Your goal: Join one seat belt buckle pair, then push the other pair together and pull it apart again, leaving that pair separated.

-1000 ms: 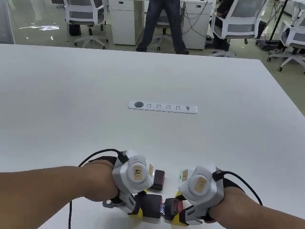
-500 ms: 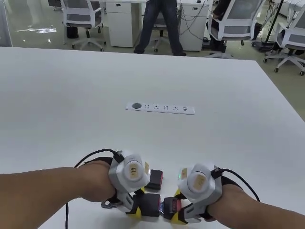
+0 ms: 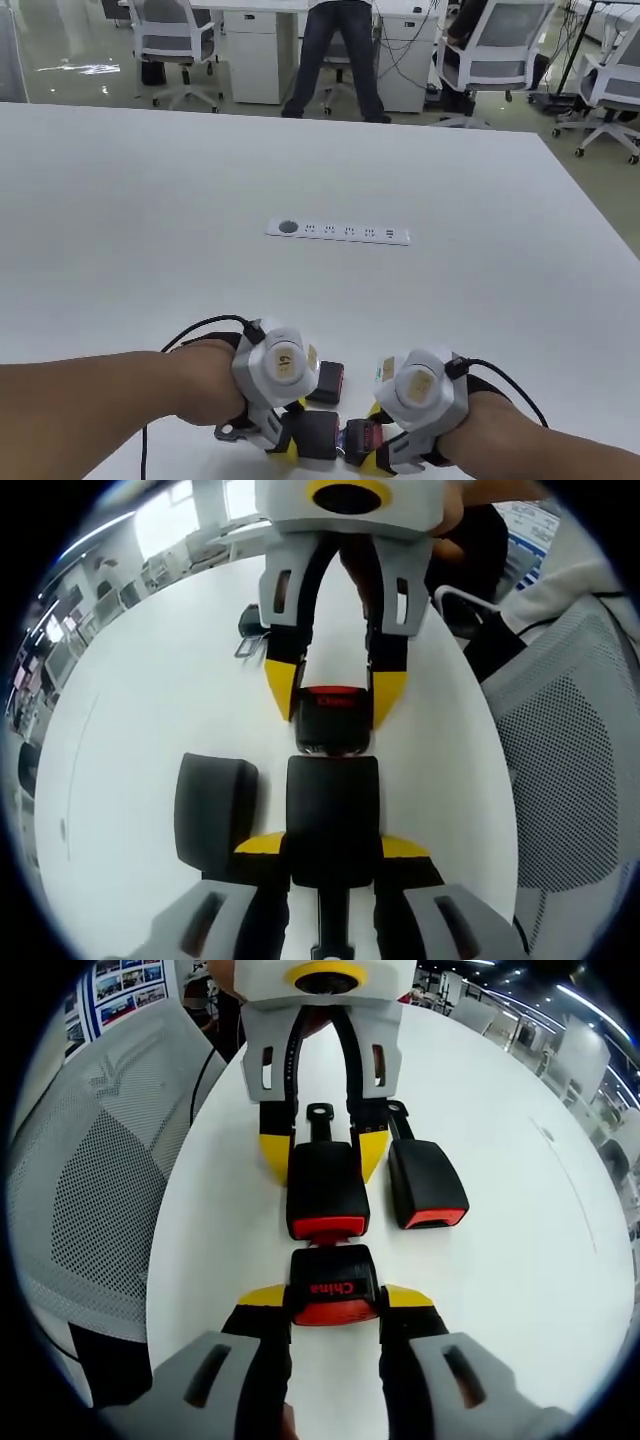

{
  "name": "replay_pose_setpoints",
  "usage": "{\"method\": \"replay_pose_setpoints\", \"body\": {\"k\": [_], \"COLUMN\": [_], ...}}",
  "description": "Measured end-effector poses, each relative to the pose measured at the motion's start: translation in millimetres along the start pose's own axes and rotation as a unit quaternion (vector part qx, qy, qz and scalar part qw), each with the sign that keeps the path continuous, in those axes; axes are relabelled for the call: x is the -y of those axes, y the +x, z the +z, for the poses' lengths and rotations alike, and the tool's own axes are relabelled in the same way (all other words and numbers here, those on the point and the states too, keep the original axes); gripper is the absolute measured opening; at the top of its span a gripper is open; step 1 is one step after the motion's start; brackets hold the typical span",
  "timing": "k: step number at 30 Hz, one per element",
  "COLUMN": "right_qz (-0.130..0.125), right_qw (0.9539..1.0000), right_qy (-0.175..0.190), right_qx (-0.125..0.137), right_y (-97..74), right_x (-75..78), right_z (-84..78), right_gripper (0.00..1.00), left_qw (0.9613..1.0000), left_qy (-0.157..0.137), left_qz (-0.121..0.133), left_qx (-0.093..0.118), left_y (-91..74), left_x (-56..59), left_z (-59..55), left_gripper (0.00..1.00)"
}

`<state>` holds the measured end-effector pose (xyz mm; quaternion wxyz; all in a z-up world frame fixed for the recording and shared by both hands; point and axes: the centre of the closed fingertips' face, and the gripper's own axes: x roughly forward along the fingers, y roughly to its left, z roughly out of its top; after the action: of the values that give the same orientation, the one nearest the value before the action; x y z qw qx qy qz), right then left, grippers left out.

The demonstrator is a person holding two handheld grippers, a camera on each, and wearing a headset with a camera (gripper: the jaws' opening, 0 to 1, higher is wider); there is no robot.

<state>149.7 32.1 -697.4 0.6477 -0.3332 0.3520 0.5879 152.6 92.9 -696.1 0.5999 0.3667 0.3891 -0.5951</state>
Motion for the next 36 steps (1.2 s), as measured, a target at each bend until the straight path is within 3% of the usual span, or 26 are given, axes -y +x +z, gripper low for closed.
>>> {"method": "replay_pose_setpoints", "body": {"k": [20, 25, 27, 34, 36], "right_qz": [-0.004, -0.015, -0.017, -0.012, -0.016], "right_qw": [1.0, 0.9999, 0.9998, 0.9998, 0.9995], "right_qy": [0.008, 0.008, 0.004, -0.001, 0.0], "right_qx": [-0.003, 0.001, 0.003, 0.018, 0.028], "right_y": [1.7, -3.9, -7.3, -30.0, -33.5], "right_x": [3.7, 4.8, 7.3, 8.0, 16.4], "right_z": [1.3, 5.3, 7.0, 15.7, 16.4], "right_gripper": [0.35, 0.37, 0.37, 0.36, 0.36], "left_qw": [0.9996, 0.9997, 0.9989, 0.9984, 0.9978], "left_qy": [-0.005, -0.018, -0.035, -0.033, -0.028], "left_qz": [0.01, 0.014, 0.022, 0.027, 0.042], "left_qx": [-0.024, 0.003, 0.023, 0.037, 0.042], "left_y": [0.5, -4.9, -7.0, -24.9, -29.6], "left_x": [-1.6, 2.1, -3.5, -12.2, -22.1], "left_z": [-1.2, 8.8, 13.1, 27.7, 31.7], "left_gripper": [0.37, 0.38, 0.38, 0.4, 0.4]}}
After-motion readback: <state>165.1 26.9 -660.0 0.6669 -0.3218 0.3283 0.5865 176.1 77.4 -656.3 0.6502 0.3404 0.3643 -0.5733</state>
